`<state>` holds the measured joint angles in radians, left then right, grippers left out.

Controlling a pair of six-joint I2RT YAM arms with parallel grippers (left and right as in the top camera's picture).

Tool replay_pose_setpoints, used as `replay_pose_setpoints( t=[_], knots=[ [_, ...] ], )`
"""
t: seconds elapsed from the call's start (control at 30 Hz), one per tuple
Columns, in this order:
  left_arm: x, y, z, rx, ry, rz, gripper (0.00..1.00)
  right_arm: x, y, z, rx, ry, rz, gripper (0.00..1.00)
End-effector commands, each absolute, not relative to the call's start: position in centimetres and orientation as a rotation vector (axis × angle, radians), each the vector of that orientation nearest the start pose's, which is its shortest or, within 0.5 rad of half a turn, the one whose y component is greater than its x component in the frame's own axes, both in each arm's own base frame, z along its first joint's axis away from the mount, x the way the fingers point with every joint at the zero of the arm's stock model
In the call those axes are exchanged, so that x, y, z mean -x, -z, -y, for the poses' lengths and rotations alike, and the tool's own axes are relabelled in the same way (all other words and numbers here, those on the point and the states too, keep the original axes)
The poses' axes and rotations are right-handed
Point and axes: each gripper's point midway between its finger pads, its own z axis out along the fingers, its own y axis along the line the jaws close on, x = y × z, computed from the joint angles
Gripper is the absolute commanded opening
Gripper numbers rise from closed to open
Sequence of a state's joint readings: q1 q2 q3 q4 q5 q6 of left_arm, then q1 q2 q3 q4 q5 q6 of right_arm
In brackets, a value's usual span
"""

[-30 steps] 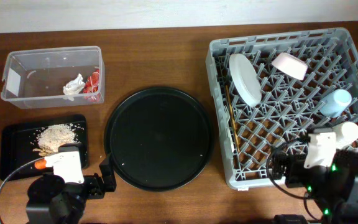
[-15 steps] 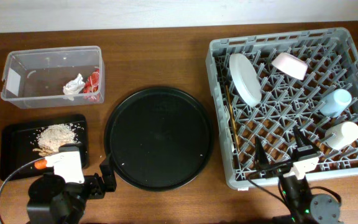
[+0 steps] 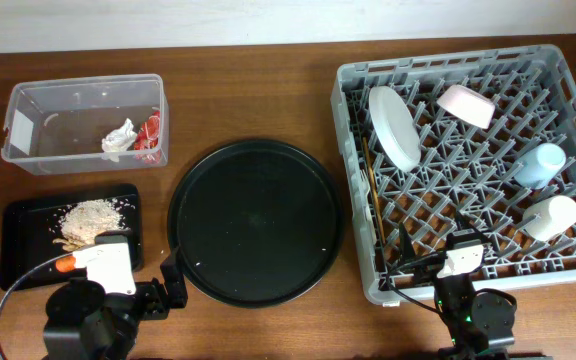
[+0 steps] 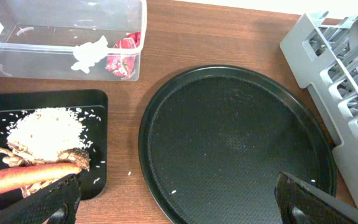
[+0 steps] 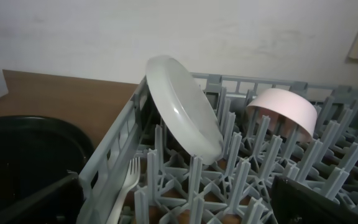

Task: Sort waste into correct bins and load items into the dishwasher rack

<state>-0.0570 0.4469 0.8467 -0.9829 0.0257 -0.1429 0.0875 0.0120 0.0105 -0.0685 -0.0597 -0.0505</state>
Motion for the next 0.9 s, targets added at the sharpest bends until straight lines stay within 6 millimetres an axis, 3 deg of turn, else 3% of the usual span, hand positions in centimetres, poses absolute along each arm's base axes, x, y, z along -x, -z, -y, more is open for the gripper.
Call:
replay_pose_setpoints(
  t=[0.0,0.6,0.7,0.87],
  knots=[
    [-18.9,-24.3,1.5,0.088,0.146,-2.150,0.99,-24.4,-15.7,-2.9,0.141,-0.075,-1.638,0.99],
    [-18.9,-24.3,1.5,0.088,0.146,-2.150,0.99,-24.4,-15.7,-2.9,0.141,-0.075,-1.638,0.99],
    [-18.8,-24.2,0.7,0.094,0.084,-2.148,0.99,-24.4,-15.7,-2.9,0.141,-0.075,-1.639,0.99],
    [-19.1,-21.9,-0.1,0.119,0.042,-2.111,0.99,-24.4,-15.7,-2.9,0.141,-0.074,-1.638,0.99]
  ],
)
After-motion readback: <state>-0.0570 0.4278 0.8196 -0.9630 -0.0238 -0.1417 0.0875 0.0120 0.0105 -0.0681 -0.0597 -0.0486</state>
